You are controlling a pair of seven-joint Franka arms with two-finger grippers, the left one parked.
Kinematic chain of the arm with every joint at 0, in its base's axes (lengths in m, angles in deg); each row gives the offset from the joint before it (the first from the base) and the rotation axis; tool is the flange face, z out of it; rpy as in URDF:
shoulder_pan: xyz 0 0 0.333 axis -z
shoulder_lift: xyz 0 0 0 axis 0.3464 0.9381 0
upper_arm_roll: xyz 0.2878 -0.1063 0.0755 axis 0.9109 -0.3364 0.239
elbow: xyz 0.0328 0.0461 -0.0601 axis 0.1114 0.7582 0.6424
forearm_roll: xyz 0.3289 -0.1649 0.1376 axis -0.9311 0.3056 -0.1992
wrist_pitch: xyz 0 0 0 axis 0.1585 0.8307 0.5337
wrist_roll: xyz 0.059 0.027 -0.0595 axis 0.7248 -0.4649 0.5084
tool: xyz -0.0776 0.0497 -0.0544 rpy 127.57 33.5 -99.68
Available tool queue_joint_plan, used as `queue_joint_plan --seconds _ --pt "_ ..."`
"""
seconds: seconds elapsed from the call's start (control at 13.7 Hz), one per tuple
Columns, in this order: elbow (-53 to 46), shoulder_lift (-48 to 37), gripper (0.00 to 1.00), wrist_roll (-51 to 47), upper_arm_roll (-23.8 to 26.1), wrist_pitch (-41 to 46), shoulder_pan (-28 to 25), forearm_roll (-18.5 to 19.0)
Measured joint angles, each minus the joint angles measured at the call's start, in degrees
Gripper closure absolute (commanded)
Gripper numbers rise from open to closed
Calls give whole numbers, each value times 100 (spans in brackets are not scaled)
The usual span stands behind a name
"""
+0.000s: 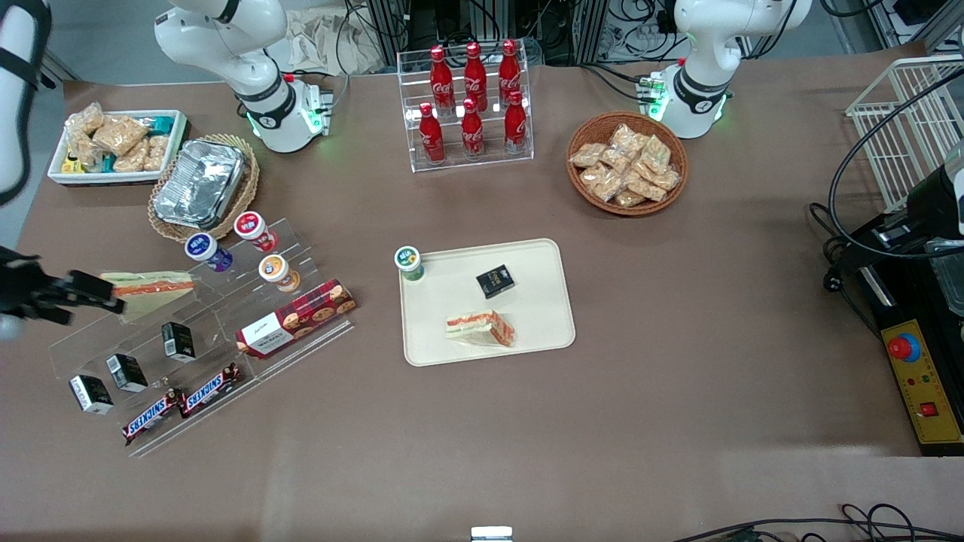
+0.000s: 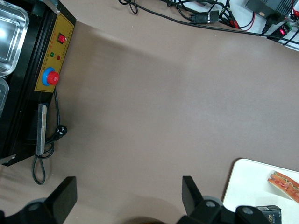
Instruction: Place sandwich on tray
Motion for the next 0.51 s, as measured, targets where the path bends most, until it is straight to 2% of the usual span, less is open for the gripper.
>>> queue_joint_plan --seconds 0.15,0.29,0.51 --pt "72 -361 0 -255 705 111 682 400" --pt "217 -680 0 -321 1178 191 1166 522" --pt "361 -904 0 -377 1589 200 1474 699"
